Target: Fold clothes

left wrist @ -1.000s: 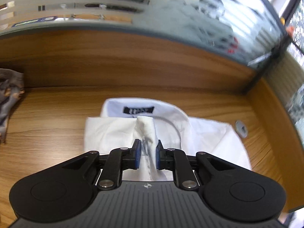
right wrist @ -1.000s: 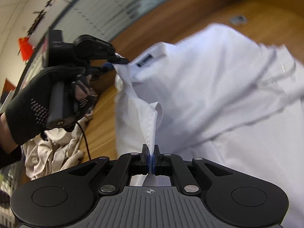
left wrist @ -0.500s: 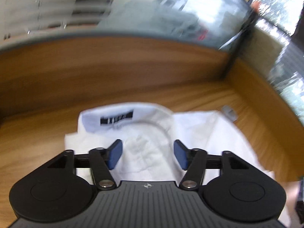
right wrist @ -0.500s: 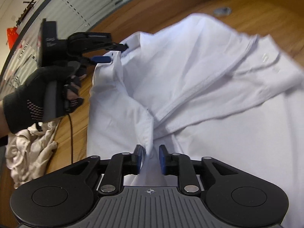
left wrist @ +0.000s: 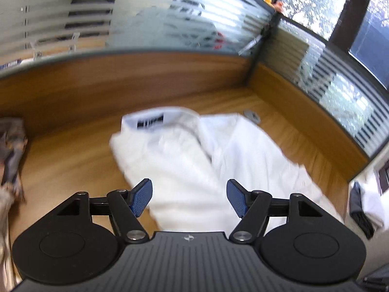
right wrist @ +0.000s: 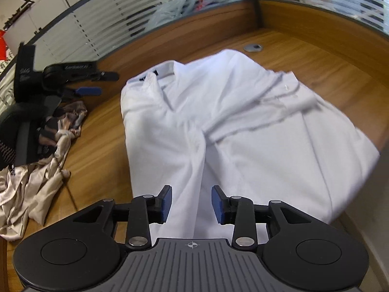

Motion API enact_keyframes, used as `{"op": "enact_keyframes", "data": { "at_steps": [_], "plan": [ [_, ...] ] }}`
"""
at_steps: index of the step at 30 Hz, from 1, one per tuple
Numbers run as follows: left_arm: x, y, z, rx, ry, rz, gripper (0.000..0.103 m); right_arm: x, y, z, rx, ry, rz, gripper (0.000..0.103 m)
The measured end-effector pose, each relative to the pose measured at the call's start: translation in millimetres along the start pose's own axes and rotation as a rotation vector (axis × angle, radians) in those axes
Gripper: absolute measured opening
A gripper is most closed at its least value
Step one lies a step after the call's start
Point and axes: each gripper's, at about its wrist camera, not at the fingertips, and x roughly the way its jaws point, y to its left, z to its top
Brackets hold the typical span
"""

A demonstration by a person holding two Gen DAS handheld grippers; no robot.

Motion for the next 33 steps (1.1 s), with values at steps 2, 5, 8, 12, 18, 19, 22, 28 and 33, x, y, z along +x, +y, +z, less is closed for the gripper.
{"op": "enact_keyframes", "data": {
  "at_steps": [2,5,8,12,18,19,22,28,33],
  "plan": [
    [-5,0,-17,0.03,0.007,-0.003,0.073,-3,5,-10,0.022,0.003,-0.019,0.039],
    [-9,-1,-36,0.048,0.023,-0.037,0.073,-8,15,-25,0.024,0.003,-0.05,0.039],
    [-11,-8,-50,0.064,0.042,-0.066,0.073,-14,29,-38,0.021,0.002,-0.073,0.039],
    [-10,-20,-63,0.099,0.059,-0.108,0.073,-15,48,-49,0.049,-0.002,-0.085,0.039],
    [5,-40,-68,0.141,0.068,-0.147,0.073,-8,77,-71,0.051,0.025,-0.134,0.039],
    [7,-43,-69,0.144,0.07,-0.151,0.073,-7,80,-75,0.049,0.035,-0.143,0.039],
    [16,-48,-71,0.147,0.074,-0.158,0.073,-3,91,-86,0.039,0.056,-0.178,0.04],
    [33,-58,-75,0.201,0.105,-0.164,0.045,-10,104,-99,0.032,0.038,-0.193,0.042],
    [46,-59,-77,0.223,0.125,-0.164,0.044,-10,106,-112,0.066,0.078,-0.15,0.039]
  ]
}}
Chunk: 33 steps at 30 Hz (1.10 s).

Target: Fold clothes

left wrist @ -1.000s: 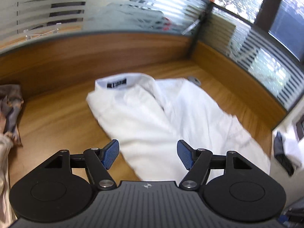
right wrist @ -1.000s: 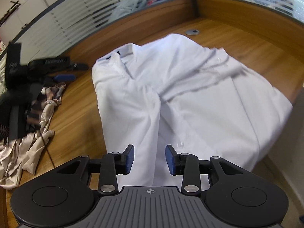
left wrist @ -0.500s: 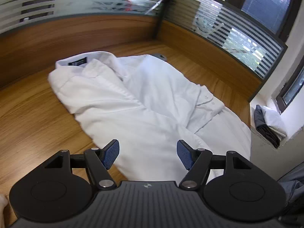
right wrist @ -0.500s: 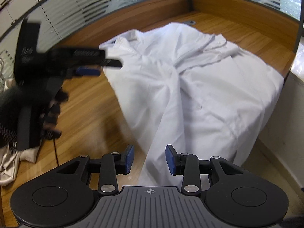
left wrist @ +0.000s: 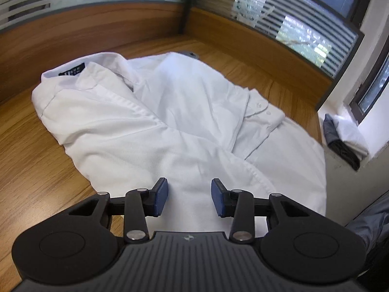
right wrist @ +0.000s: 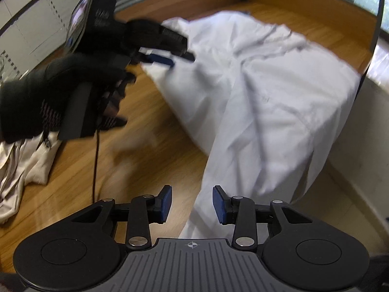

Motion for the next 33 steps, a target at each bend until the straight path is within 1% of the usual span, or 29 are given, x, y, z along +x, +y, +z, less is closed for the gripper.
{"op": "enact_keyframes", "data": {
  "at_steps": [4,7,10,11,12,13,14,15,17,21,24,28,31,33],
  "plan": [
    [6,2,-2,-0.011,0.014,0.01,0.044,7,3,-7,0.001,0.015,-0.004,0.039],
    [8,2,-3,-0.019,0.017,0.016,0.044,18,2,-12,0.005,0.032,-0.03,0.038],
    [9,3,-3,-0.033,0.017,0.02,0.044,24,1,-14,-0.002,0.029,-0.054,0.037],
    [9,2,-3,-0.035,0.017,0.021,0.044,25,1,-14,-0.018,0.025,-0.062,0.033],
    [9,2,-3,-0.035,0.017,0.022,0.044,26,3,-15,-0.04,0.019,-0.075,0.02],
    [9,2,-3,-0.035,0.016,0.024,0.044,26,3,-15,-0.059,0.017,-0.088,0.011],
    [9,2,-3,-0.035,0.016,0.025,0.044,26,0,-15,-0.056,0.015,-0.09,0.005],
    [9,2,-3,-0.035,0.016,0.026,0.044,25,-4,-16,-0.04,0.013,-0.083,0.003],
    [10,1,-3,-0.034,0.018,0.028,0.044,17,-13,-15,-0.015,0.003,-0.072,0.003],
    [11,2,-3,-0.04,0.02,0.03,0.044,-16,-33,-11,0.06,-0.009,-0.009,0.003],
    [11,3,-3,-0.049,0.02,0.028,0.044,-40,-55,-7,0.096,-0.011,0.003,0.003],
    [12,3,-3,-0.055,0.021,0.029,0.044,-55,-95,2,0.126,-0.011,-0.025,0.003],
    [12,4,-3,-0.059,0.022,0.029,0.044,-49,-127,9,0.119,-0.002,-0.061,0.003],
    [12,5,-3,-0.064,0.023,0.03,0.044,-35,-142,11,0.104,0.02,-0.076,0.003]
  ]
}}
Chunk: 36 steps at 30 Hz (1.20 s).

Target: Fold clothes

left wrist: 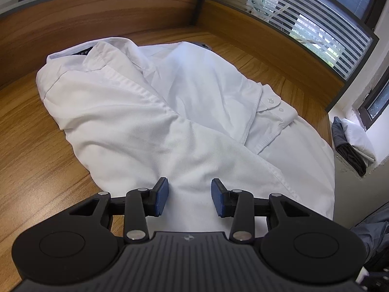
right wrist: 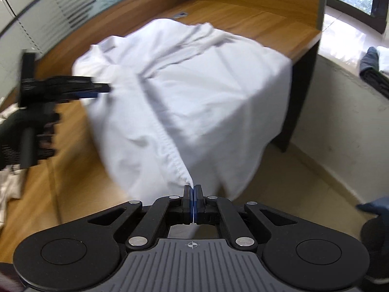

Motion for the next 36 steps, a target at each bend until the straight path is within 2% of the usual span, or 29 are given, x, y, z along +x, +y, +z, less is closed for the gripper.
{"op": "enact_keyframes", "data": {
  "at_steps": [6,13,17,20,23,27,31,34,36],
  "plan": [
    [0,1,2,-0.003,0.0,0.015,0.043,46,-25,6,-0.042,0.058,-0.042,0.003],
    [-2,7,7,-0.06,-0.006,0.004,0.043,94,-28,3,-0.106,0.095,-0.054,0.004],
    [-16,11,18,-0.108,-0.021,0.007,0.045,87,-33,8,-0.082,0.091,-0.008,0.006],
    [-32,14,32,-0.125,-0.046,0.001,0.045,57,-44,21,-0.044,0.047,0.032,0.008],
    [-45,14,49,-0.119,-0.085,0.013,0.045,26,-55,43,-0.024,-0.014,0.056,0.027],
    [-40,15,67,-0.116,-0.098,0.06,0.045,6,-63,89,-0.051,-0.075,0.082,0.031],
    [-26,11,78,-0.161,-0.092,0.076,0.045,16,-68,147,-0.1,-0.1,0.139,0.041],
    [-15,1,88,-0.174,-0.073,0.081,0.046,43,-69,193,-0.149,-0.104,0.181,0.044],
    [-7,-8,95,-0.178,-0.048,0.089,0.046,64,-70,222,-0.177,-0.099,0.22,0.05]
  ]
}}
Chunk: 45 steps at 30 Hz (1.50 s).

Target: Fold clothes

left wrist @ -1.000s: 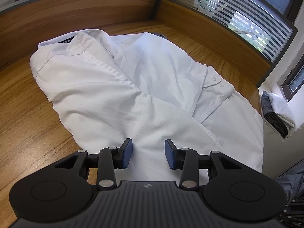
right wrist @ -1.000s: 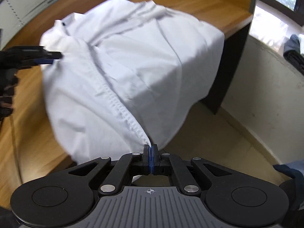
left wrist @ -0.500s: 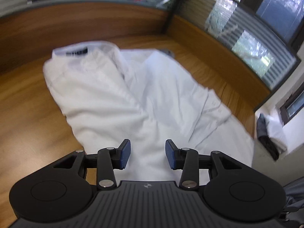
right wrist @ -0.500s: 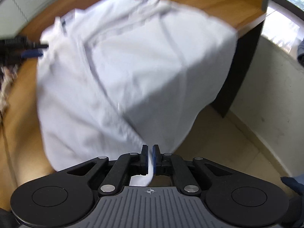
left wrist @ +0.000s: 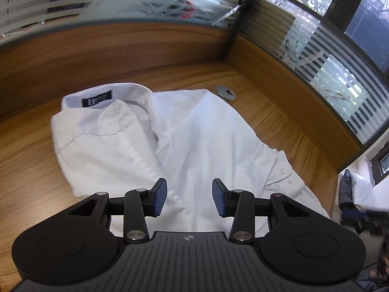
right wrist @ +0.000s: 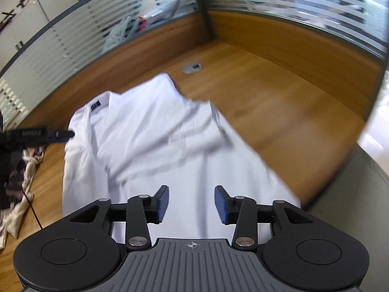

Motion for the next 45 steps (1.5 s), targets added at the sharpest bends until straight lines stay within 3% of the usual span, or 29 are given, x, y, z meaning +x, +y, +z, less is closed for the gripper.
{"op": "enact_keyframes", "data": {
  "at_steps": [3,9,17,26,30,36,37,38,39,42,45],
  "plan": [
    [14,-14,12,-0.023,0.032,0.022,0.048,34,-17,36,-0.055,0.019,0.056,0.055],
    [42,-37,64,-0.109,0.039,0.077,0.053,99,-46,81,-0.122,0.092,0.105,0.055],
    [106,-66,146,-0.144,0.066,0.124,0.057,134,-74,93,-0.04,0.201,0.192,0.055],
    [200,-117,173,0.053,0.168,0.155,0.062,137,-78,84,0.043,0.258,0.279,0.04],
    [233,-131,169,0.164,0.213,0.228,0.062,138,-79,80,0.088,0.262,0.289,0.029],
    [260,-133,159,0.247,0.255,0.337,0.062,138,-82,75,0.144,0.252,0.292,0.023],
    [262,-132,157,0.252,0.251,0.35,0.06,138,-81,75,0.147,0.249,0.288,0.021],
    [262,-130,156,0.256,0.247,0.36,0.046,138,-81,75,0.151,0.246,0.286,0.018],
    [261,-128,155,0.257,0.242,0.363,0.021,138,-81,75,0.157,0.241,0.286,0.017],
    [251,-119,155,0.224,0.227,0.331,0.006,134,-80,74,0.173,0.223,0.29,0.011],
    [235,-109,160,0.166,0.215,0.277,0.001,123,-75,76,0.179,0.191,0.287,0.008]
  ]
}}
